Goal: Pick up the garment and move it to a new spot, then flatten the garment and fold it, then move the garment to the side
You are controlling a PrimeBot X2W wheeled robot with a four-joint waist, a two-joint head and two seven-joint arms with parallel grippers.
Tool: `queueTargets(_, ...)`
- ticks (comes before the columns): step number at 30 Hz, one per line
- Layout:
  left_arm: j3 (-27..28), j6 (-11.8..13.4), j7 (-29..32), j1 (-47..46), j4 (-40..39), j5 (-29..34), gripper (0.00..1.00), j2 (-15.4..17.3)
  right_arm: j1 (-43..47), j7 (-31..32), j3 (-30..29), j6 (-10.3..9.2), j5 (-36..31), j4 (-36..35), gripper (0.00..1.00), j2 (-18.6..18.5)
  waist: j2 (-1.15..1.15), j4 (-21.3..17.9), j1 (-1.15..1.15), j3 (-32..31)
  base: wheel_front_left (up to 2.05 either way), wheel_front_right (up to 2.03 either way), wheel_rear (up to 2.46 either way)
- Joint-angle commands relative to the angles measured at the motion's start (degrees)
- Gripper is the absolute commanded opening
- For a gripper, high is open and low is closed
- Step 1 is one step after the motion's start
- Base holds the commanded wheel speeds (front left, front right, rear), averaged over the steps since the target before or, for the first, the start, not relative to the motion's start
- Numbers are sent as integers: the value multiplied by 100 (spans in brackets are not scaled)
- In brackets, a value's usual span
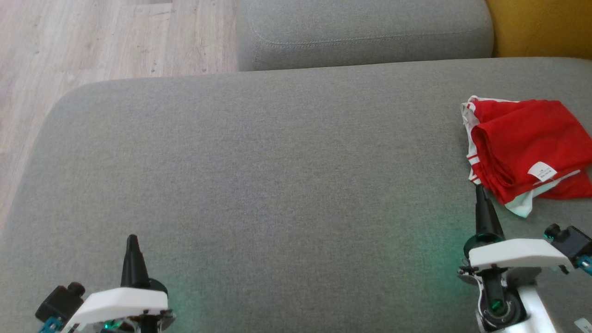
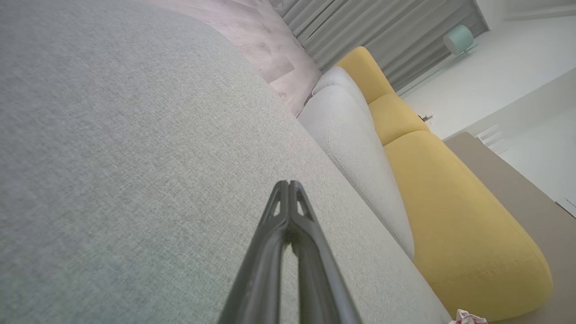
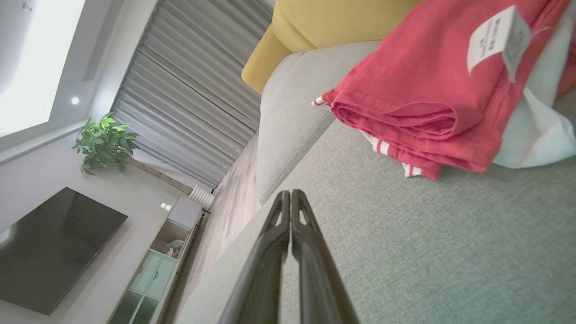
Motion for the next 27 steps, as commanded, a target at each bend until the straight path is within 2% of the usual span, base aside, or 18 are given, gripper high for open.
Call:
queueTargets(1, 122, -39, 25, -307, -215, -97, 0, 11, -143, 22, 6, -2, 118, -235, 0, -90, 0, 0, 0, -1, 0, 0, 0)
queueTargets(27, 421, -163, 482, -399, -276, -1585, 0, 17, -73, 462, -320, -3, 1701, -421, 0, -94, 0, -3, 0, -31, 0, 0, 0)
